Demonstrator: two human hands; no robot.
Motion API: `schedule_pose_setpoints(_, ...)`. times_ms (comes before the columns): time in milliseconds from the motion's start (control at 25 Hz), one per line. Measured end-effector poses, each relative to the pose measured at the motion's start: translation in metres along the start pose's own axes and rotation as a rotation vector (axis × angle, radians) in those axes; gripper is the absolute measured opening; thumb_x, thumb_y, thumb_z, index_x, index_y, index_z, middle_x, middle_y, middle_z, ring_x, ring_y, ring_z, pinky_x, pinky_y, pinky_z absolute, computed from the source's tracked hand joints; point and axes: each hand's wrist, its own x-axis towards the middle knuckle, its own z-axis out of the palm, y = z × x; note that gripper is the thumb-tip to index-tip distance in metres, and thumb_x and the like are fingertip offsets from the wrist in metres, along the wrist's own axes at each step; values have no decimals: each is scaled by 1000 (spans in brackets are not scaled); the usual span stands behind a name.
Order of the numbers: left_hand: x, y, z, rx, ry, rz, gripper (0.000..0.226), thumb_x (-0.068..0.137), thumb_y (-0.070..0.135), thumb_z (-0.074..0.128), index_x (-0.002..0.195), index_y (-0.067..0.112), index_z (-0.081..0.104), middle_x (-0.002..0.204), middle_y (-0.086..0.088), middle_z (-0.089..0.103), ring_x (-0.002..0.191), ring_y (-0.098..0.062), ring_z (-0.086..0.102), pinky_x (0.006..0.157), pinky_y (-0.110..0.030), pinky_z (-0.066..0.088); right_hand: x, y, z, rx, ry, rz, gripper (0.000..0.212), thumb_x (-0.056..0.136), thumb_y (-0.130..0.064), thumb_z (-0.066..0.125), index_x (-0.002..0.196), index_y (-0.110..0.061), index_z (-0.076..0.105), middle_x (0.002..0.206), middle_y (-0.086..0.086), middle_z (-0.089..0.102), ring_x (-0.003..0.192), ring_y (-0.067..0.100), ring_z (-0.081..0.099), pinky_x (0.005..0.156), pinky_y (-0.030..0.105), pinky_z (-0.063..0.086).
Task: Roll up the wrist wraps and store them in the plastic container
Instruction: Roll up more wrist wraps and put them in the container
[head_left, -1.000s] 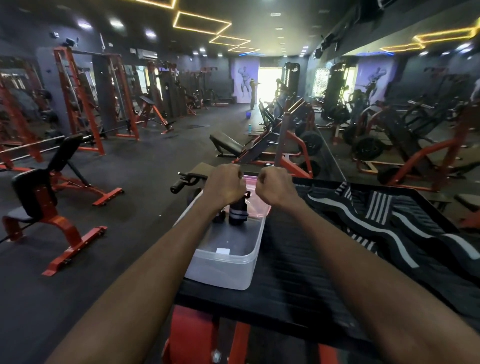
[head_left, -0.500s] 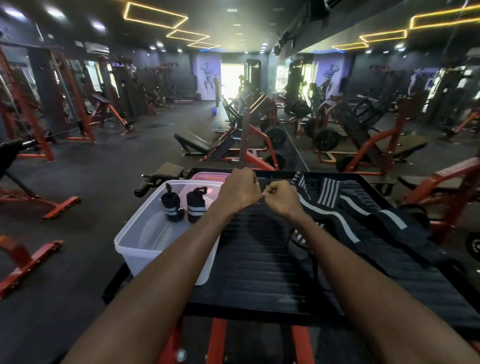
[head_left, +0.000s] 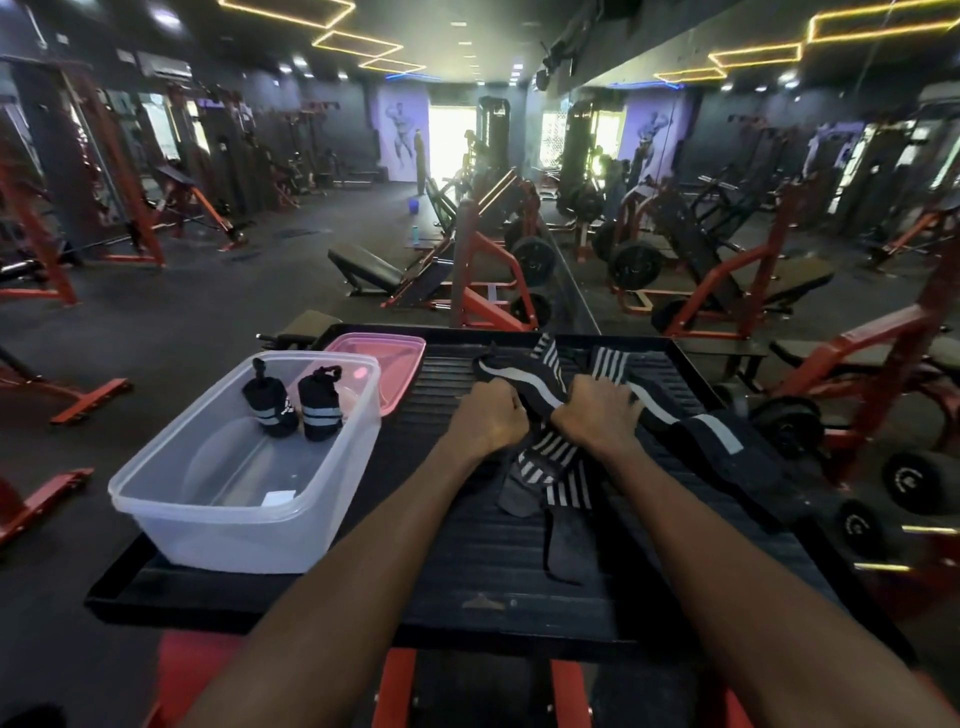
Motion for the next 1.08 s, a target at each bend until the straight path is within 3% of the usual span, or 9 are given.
schedule_pose_setpoints(80,-2,6,15,-30,-57,-20,20,86,22,56,82,11,72,86,-7,73,85,-27,68,74,-34,54,4,17,-5,10,-80,78,36,77,-37,57,106,-16,58,128,17,58,124,43,50,107,57,35)
schedule_pose_setpoints(240,-1,12,34,-34,-103,-42,22,88,22,54,83,9,70,85,-10,71,81,-26,67,71,-34,54,7,36,-13,62,-178,116,31,74,-36,56,100,-19,51,130,18,58,120,42,55,104,53,42)
schedule_pose_setpoints(360,-2,19,41,-43,-115,-76,24,89,25,55,69,13,60,75,-6,65,77,-26,65,67,-32,49,17,43,-18,133,-208,67,22,74,-29,58,85,-10,56,111,19,65,104,38,63,85,37,50)
schedule_pose_setpoints(480,0,20,41,-81,-72,-157,31,90,42,51,72,18,58,90,-10,68,89,-30,65,87,-46,53,29,43,-28,395,-239,88,17,80,-10,61,65,-11,55,81,13,64,80,29,63,64,32,46)
schedule_pose_setpoints(640,9,16,30,-365,-52,-294,64,86,59,35,100,7,69,105,-14,71,97,-31,66,85,-38,51,31,28,-38,766,-332,240,6,89,-4,68,90,2,67,81,16,71,70,26,69,52,27,53)
schedule_pose_setpoints(720,5,20,14,-685,-4,-409,52,88,51,48,104,6,69,100,-13,71,87,-27,67,65,-29,49,25,13,-39,880,-398,249,9,90,-3,67,93,5,68,81,16,71,65,25,70,48,26,54)
schedule_pose_setpoints(800,0,18,-3,-883,34,-474,21,91,21,60,98,4,69,90,-13,71,70,-21,66,52,-23,46,15,0,-33,1014,-487,260,5,93,3,62,91,6,66,80,15,69,62,22,68,49,28,56)
schedule_pose_setpoints(920,-8,9,-20,-848,96,-432,21,85,-10,52,85,-1,70,71,-10,70,47,-10,62,39,-19,45,1,-13,-17,1098,-585,258,11,93,8,59,102,9,65,84,15,67,72,23,68,58,32,61)
schedule_pose_setpoints(1080,-11,-19,-28,-694,118,-460,25,88,-6,51,104,-11,69,91,-14,72,74,-27,66,64,-34,56,-12,-32,4,1102,-683,226,12,93,8,58,98,2,68,90,14,71,84,26,70,63,40,62)
